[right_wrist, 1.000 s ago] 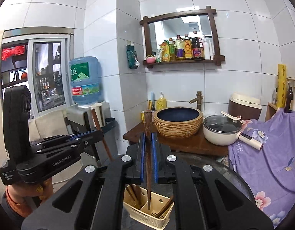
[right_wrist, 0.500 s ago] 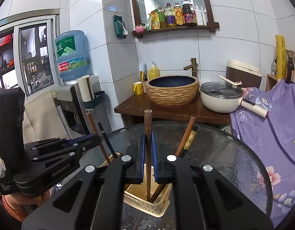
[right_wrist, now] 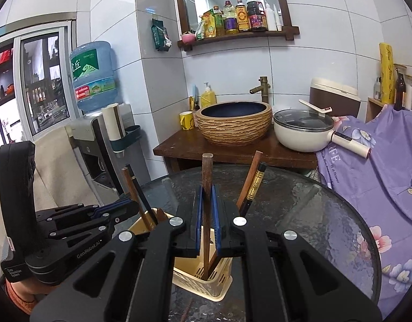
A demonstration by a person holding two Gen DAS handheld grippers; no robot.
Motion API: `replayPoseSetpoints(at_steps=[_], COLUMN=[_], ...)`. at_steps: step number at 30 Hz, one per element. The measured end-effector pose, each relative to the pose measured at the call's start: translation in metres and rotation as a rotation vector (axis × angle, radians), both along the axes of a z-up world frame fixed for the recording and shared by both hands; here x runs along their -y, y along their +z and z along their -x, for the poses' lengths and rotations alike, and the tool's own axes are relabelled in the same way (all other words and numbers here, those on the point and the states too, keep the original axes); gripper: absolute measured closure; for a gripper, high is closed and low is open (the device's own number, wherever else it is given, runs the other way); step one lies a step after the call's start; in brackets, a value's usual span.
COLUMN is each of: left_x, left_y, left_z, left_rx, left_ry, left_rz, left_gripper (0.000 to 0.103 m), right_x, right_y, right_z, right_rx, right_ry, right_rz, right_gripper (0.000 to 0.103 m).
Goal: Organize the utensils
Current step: 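Lower both chopsticks into the basket and open both tools, then move both open tools back over the remaining utensils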
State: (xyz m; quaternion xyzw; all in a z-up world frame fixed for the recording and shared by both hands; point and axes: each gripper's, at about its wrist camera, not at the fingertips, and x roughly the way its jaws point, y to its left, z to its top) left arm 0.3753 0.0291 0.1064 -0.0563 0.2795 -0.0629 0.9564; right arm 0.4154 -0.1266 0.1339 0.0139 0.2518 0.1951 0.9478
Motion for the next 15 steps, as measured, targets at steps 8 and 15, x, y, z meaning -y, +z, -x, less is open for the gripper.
replayPoseSetpoints(at_steps=[8, 15], left_x=[-0.003, -0.012], left_y=[0.006, -0.037], left_z=[0.05, 0.084], left_rx=[0.095, -0.004], left_ry=[-0.028, -0.029], left_rz=[0.063, 0.052], left_gripper=[0.023, 0.01], right_x=[0.015, 0.015], right_y=[-0.003, -0.036], right_z=[0.027, 0.064], right_rx=[0.055, -0.01], right_ry=[-0.028, -0.011], right_rz=[-0.028, 0.05], right_gripper=[0.046, 0.036])
